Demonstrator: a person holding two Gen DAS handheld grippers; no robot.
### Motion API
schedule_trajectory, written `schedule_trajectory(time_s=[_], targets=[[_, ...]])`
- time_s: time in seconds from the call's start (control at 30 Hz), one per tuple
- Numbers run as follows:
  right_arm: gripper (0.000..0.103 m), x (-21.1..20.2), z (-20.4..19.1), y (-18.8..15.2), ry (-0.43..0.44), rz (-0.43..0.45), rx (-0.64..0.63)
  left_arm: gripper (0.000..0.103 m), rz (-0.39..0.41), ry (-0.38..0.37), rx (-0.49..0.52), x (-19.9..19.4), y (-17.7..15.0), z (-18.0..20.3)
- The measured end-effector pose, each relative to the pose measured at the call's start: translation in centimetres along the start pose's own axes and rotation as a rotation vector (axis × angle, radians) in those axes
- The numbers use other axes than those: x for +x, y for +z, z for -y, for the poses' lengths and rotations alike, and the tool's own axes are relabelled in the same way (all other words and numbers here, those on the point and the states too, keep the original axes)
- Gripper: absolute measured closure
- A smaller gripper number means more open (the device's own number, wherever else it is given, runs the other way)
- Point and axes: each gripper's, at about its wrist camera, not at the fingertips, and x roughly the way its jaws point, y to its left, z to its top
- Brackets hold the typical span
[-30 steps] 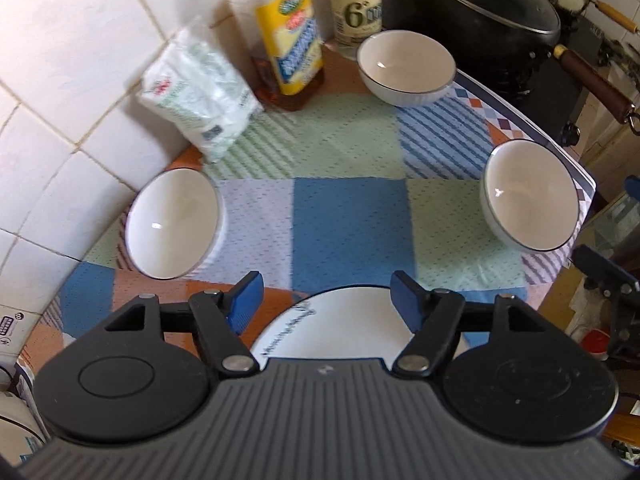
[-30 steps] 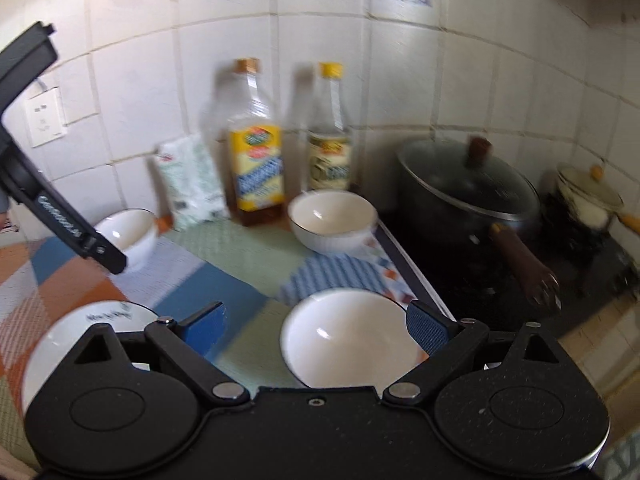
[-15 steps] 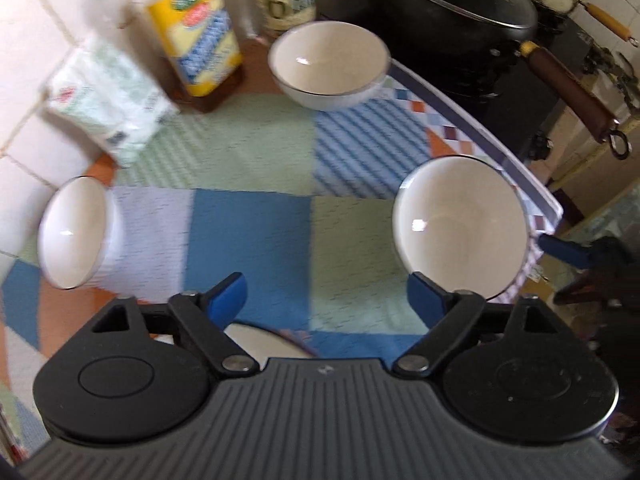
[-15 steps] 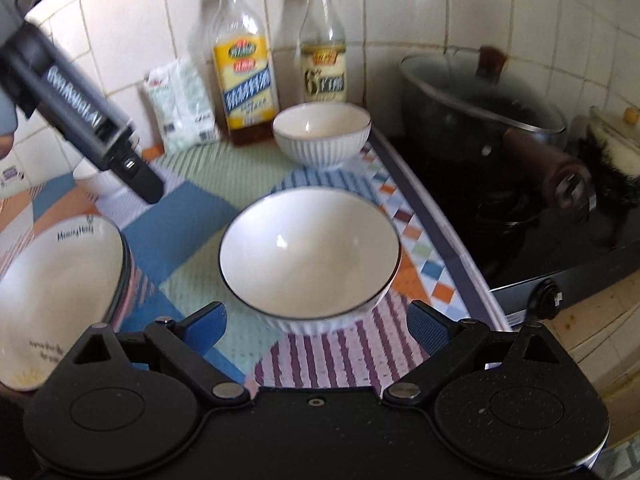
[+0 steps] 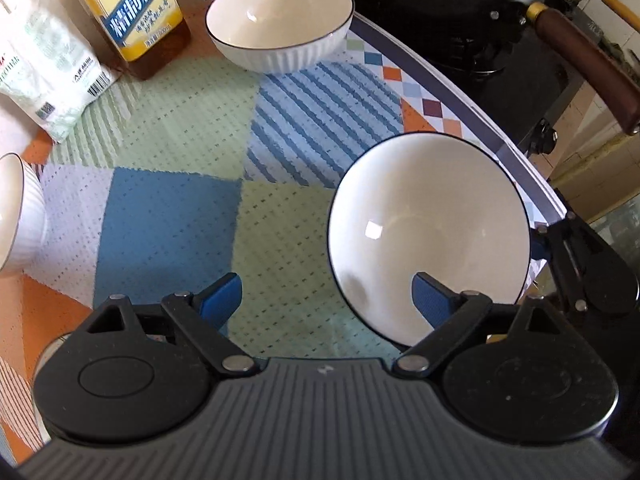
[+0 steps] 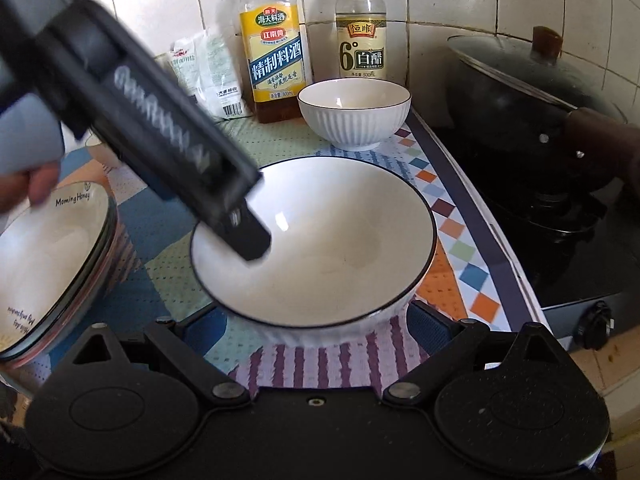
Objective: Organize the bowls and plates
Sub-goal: 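Move the left gripper to the next white bowl and grasp its rim, then carry the bowl with the left gripper and lower it into the bowl stack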
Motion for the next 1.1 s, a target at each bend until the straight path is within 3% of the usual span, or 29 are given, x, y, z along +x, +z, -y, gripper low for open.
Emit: schedule_trajectory(time_s=[0.23,0.33,0.43,0.5,0.53,0.83,1.1], targets=[[0.005,0.4,0.5,-0.1,0.044,0.023,-0.033,0.02,0.023,0.011,-0.002,0.8,-0.3,0.9],[0.005,0.7,0.5,0.1,0.054,0.029,-0.042,0.038,0.044,0.001,-0.059,0.6,-0.1,0.5],[0.005,0.9,0.4,0.3,0.065,0.036,-0.041,0.064,0.04,-0.001,-0.109,1.0,0.0,-0.1],[0.004,1.1,0.4,0.4,0.068,0.038,-0.036,0.083,0.051,-0.039,-0.127,0.9,0.0,-0.3],[0.004,1.1,0.4,0.4,0.067,0.039,-0.038,0.088,0.056,-0.06,-0.134,0.8,-0.1,-0.4],[0.005,0.3,0.4,1.0,0.122,0.023,0.029,0.09,0.064,-0.02,-0.074,-1.0,-1.0,0.0],[0.005,-1.7,-1.4,2.5,0.125,0.067,0.038,0.09,0.102,-0.009,-0.058,-4.7,-1.1,-1.2]])
